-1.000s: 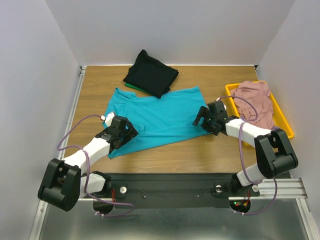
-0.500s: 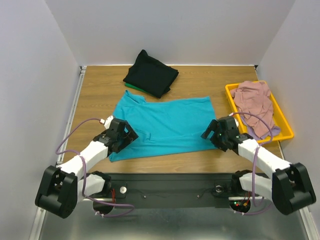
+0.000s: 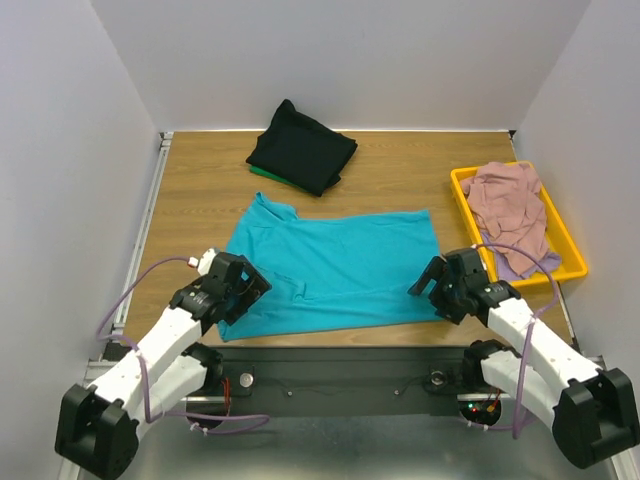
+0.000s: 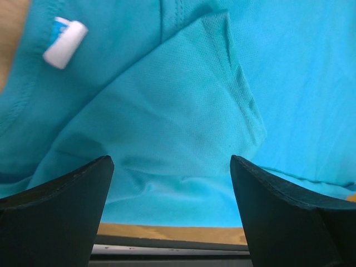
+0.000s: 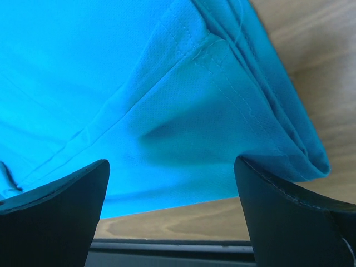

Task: Fold and stack the t-shirts
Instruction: Fold the tshirt

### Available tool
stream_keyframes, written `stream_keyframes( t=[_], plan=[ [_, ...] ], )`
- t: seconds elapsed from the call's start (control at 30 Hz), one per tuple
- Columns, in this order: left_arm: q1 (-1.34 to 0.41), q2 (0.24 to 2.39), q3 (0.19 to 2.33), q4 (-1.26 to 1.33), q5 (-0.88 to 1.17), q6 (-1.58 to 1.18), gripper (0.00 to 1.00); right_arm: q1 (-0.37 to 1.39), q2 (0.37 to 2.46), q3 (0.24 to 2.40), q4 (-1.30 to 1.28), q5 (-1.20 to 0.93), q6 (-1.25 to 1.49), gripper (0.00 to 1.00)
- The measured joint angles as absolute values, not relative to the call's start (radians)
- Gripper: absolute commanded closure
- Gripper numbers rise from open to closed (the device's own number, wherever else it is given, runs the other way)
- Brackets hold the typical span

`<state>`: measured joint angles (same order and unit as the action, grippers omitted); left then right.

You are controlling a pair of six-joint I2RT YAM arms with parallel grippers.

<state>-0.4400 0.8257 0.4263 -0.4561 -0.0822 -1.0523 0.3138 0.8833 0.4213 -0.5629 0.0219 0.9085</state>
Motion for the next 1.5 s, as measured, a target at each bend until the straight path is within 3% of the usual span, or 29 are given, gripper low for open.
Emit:
stream_keyframes(
  t=[0.27, 0.5, 0.57, 0.77, 0.97, 1.3, 1.5],
  plan=[
    [-0.444, 0.778, 0.579, -0.540, -0.201, -1.044, 0.01, 0.314, 0.866, 0.587, -0.675, 0.083, 0.843, 0.00],
    [-0.425, 1.074, 0.857, -0.409, -0.293, -0.900, 0.02, 0.314, 1.005, 0.823, -0.595, 0.171, 0.786, 0.00],
    [-0.396, 1.305, 0.989, -0.326, -0.301, -0.804, 0.05, 0.314, 1.139, 0.860, -0.560, 0.187, 0.758, 0.00],
    [-0.313, 1.675, 1.288, -0.303, -0.318, -0.641, 0.13, 0.313, 1.309, 0.948, -0.538, 0.229, 0.713, 0.00],
    [-0.243, 1.912, 1.454, -0.288, -0.292, -0.551, 0.24, 0.312, 1.404, 0.995, -0.512, 0.271, 0.690, 0.00],
    [-0.241, 2.126, 1.646, -0.276, -0.236, -0.513, 0.42, 0.308, 1.510, 1.006, -0.505, 0.276, 0.668, 0.00],
    [-0.241, 2.159, 1.652, -0.287, -0.228, -0.518, 0.43, 0.308, 1.539, 1.036, -0.500, 0.273, 0.659, 0.00]
  ],
)
